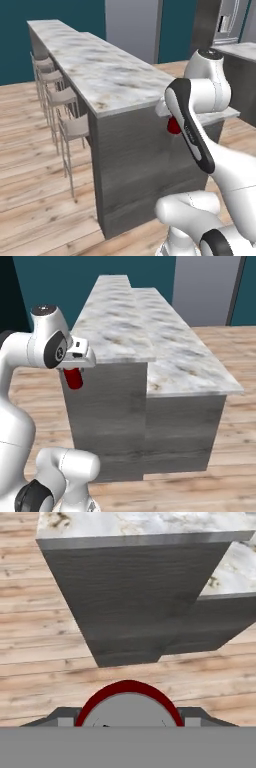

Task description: Four empty soda cans are scattered around the kitchen. Gather all the cans and cluster them next to the stove for recycling.

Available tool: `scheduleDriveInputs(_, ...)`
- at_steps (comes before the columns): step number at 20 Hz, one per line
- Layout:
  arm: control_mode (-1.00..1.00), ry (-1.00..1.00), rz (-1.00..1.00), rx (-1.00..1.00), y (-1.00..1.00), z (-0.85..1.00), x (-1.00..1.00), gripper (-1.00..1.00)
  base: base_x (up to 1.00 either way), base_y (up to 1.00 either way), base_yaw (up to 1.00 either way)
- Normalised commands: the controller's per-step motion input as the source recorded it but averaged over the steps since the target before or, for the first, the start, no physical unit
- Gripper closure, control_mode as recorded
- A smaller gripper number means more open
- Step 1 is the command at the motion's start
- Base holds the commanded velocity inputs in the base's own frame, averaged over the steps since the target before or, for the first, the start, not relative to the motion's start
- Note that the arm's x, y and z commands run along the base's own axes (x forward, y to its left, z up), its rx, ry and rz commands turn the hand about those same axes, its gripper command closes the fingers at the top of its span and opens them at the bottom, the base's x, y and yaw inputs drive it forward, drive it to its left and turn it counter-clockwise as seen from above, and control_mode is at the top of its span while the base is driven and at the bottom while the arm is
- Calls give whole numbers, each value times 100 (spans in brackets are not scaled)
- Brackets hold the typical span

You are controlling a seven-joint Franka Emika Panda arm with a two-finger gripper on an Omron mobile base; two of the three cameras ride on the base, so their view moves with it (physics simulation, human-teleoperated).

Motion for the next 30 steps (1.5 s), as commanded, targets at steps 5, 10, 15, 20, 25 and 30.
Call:
scheduleDriveInputs(5, 100, 0, 0, 0, 0, 0, 0, 100, -62, -66, 0)
scheduleDriveInputs(10, 100, 0, 0, 0, 0, 0, 0, 100, -37, -89, 0)
scheduleDriveInputs(15, 100, 0, 0, 0, 0, 0, 0, 100, -7, -99, 0)
scheduleDriveInputs(20, 100, 0, 0, 0, 0, 0, 0, 100, 0, -100, 0)
scheduleDriveInputs(25, 100, 0, 0, 0, 0, 0, 0, 100, 0, -100, 0)
scheduleDriveInputs(30, 100, 0, 0, 0, 0, 0, 0, 100, 0, -100, 0)
